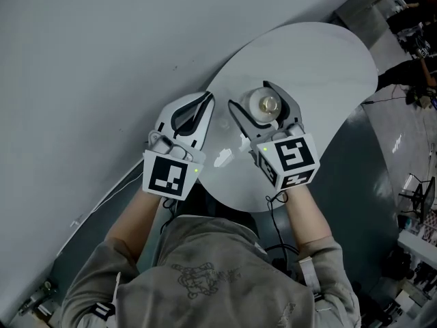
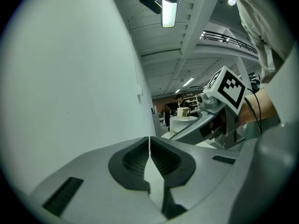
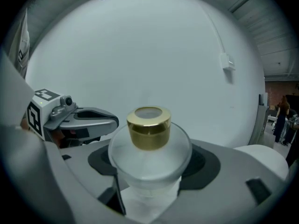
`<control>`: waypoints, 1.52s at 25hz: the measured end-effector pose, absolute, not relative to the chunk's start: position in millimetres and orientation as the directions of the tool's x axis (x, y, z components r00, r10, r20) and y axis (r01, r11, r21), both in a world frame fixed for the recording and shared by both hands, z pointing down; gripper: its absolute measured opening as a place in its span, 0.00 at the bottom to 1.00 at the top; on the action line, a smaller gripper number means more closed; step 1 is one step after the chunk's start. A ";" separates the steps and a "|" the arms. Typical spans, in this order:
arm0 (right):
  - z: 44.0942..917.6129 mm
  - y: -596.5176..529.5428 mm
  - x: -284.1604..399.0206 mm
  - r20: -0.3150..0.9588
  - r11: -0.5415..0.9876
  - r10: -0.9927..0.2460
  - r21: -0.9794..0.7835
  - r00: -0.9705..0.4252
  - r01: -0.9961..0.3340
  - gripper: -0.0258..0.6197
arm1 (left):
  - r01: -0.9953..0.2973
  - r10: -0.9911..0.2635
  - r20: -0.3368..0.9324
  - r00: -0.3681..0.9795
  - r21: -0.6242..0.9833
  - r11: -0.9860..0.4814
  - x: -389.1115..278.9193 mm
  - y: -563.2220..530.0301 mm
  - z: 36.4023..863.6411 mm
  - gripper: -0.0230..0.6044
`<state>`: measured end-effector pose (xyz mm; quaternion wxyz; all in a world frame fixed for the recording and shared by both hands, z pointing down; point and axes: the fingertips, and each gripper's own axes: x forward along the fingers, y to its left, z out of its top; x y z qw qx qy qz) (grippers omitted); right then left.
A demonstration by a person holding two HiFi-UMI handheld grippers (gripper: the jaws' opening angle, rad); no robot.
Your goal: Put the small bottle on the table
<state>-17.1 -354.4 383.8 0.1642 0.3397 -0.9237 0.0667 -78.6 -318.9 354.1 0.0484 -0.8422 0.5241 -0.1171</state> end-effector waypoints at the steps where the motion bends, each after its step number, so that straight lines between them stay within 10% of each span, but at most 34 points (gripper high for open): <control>1: 390.5 -358.8 -19.1 0.352 0.758 -0.606 -0.014 -0.713 -0.652 0.57 | -0.871 -0.895 0.154 0.420 -0.208 -0.444 -78.9 -322.2 358.2 0.08; 38: 660.6 -441.9 -54.0 0.513 0.665 -0.611 -0.082 -0.603 -0.742 0.57 | -0.868 -0.838 0.337 0.430 -0.103 -0.487 -88.1 -382.2 576.9 0.07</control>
